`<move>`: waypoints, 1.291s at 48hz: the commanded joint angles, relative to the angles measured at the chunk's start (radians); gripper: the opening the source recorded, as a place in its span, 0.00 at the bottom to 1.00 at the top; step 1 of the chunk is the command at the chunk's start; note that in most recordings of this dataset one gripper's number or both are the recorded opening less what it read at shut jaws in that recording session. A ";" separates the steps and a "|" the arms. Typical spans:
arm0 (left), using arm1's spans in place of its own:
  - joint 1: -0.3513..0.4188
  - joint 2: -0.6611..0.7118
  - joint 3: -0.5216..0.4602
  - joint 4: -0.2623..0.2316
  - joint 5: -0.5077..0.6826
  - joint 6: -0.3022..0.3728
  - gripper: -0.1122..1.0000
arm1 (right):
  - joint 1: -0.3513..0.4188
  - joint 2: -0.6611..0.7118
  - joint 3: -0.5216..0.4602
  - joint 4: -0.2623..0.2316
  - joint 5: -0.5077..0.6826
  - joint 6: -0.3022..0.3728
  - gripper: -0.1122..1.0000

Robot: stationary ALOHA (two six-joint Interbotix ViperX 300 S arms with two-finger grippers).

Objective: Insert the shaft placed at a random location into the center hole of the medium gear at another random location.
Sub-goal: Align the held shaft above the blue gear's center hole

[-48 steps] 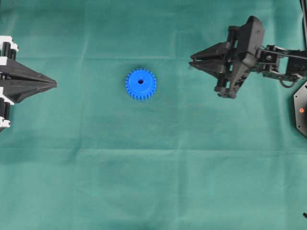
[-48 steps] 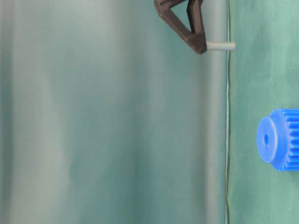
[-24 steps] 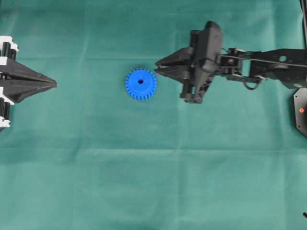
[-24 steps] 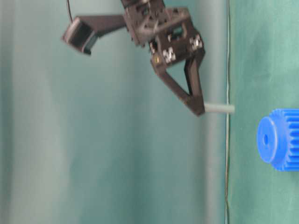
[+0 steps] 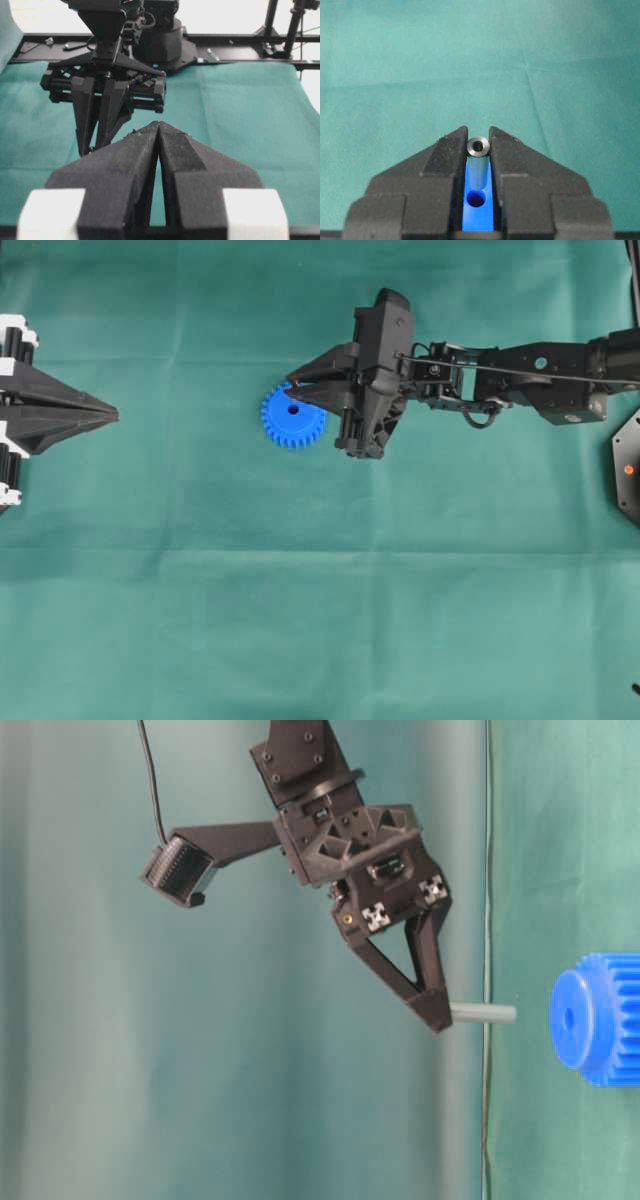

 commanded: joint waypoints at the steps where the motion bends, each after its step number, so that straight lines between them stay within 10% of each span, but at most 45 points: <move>1: 0.000 0.005 -0.023 0.002 -0.005 -0.002 0.10 | 0.003 -0.008 -0.028 0.000 -0.002 -0.003 0.22; 62: -0.002 0.009 -0.023 0.002 0.002 -0.002 0.10 | -0.003 0.021 -0.028 0.011 -0.020 -0.009 0.22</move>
